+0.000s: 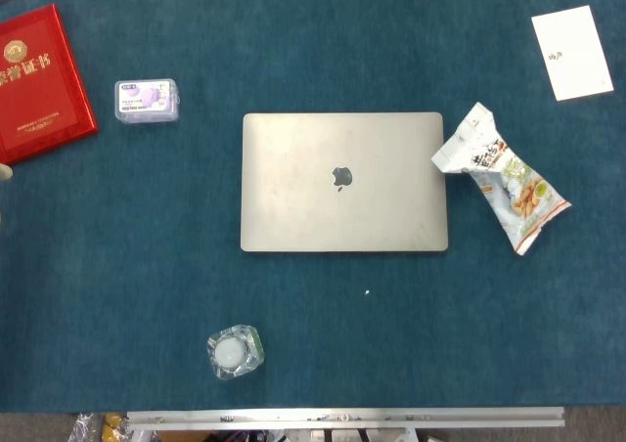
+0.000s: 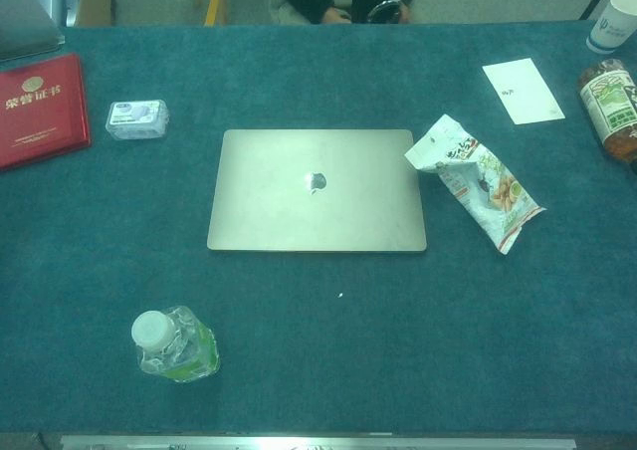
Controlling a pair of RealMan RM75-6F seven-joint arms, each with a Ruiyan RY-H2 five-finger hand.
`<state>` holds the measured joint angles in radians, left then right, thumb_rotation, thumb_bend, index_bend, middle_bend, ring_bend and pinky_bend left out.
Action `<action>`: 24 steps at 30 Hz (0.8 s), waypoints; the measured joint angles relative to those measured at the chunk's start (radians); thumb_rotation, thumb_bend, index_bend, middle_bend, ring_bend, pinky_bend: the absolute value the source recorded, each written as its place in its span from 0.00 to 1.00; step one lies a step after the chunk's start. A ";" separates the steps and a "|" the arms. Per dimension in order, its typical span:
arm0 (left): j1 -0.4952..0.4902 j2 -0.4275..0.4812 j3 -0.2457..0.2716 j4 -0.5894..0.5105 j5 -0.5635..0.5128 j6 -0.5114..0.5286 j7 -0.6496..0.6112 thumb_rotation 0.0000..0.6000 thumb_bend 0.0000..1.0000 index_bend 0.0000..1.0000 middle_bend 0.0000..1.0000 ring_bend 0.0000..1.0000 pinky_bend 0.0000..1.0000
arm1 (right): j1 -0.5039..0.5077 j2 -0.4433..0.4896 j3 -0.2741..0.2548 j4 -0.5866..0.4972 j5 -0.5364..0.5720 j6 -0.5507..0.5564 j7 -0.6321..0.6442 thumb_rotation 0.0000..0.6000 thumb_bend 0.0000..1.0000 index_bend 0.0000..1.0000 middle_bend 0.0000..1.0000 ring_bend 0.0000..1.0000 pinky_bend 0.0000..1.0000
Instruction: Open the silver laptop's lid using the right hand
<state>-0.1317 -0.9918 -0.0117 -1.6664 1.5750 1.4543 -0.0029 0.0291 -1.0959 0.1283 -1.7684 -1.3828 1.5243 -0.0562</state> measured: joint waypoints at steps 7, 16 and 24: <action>0.004 0.002 0.002 -0.007 -0.005 0.003 0.005 1.00 0.42 0.34 0.29 0.22 0.21 | 0.005 -0.001 0.001 0.004 -0.002 -0.007 0.005 1.00 0.05 0.10 0.24 0.13 0.25; 0.004 -0.001 -0.004 -0.005 0.002 0.018 -0.005 1.00 0.42 0.34 0.29 0.22 0.21 | 0.014 0.006 0.000 0.003 -0.039 -0.008 0.032 1.00 0.05 0.10 0.24 0.13 0.25; 0.010 -0.002 -0.010 -0.003 0.000 0.037 -0.009 1.00 0.42 0.34 0.29 0.22 0.21 | 0.066 0.014 -0.009 -0.022 -0.098 -0.071 0.039 1.00 0.02 0.10 0.24 0.13 0.25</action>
<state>-0.1213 -0.9940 -0.0214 -1.6699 1.5754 1.4909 -0.0122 0.0951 -1.0815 0.1195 -1.7905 -1.4812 1.4530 -0.0174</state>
